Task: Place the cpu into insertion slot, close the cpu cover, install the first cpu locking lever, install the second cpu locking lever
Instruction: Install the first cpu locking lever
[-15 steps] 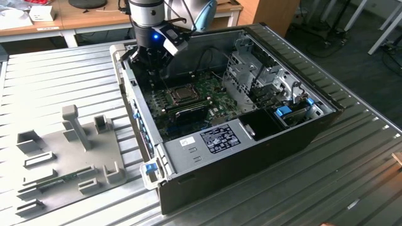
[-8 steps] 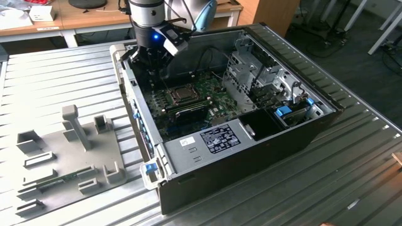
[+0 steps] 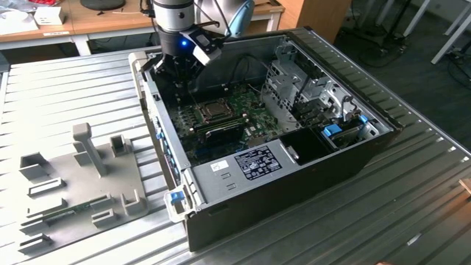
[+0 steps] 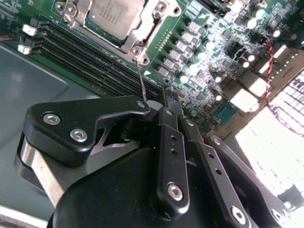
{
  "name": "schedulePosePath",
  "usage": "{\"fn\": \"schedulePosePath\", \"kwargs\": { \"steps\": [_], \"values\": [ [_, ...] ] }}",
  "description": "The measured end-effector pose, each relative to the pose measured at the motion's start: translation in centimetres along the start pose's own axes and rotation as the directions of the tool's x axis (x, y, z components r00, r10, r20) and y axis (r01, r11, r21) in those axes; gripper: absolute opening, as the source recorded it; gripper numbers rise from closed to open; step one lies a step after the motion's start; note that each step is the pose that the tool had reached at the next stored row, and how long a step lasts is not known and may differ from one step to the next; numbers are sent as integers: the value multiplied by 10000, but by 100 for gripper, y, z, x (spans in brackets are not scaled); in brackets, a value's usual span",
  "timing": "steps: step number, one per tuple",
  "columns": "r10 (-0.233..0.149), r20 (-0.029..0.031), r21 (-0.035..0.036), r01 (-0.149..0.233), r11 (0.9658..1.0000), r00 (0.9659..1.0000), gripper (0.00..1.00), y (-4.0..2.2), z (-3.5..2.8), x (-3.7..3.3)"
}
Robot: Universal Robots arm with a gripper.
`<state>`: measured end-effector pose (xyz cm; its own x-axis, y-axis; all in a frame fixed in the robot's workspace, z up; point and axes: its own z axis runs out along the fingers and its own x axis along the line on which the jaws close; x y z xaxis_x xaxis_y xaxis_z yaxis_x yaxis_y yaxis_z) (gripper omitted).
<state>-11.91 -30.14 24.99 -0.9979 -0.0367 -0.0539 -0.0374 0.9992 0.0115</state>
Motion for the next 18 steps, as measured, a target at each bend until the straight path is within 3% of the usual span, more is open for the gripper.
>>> {"fn": "schedulePosePath", "kwargs": {
  "steps": [11,18],
  "values": [
    [0,0,-2,0,10000,10000,10,-3,8,-81],
    [-1,0,-2,1,10000,10000,10,-3,9,-94]
  ]
}}
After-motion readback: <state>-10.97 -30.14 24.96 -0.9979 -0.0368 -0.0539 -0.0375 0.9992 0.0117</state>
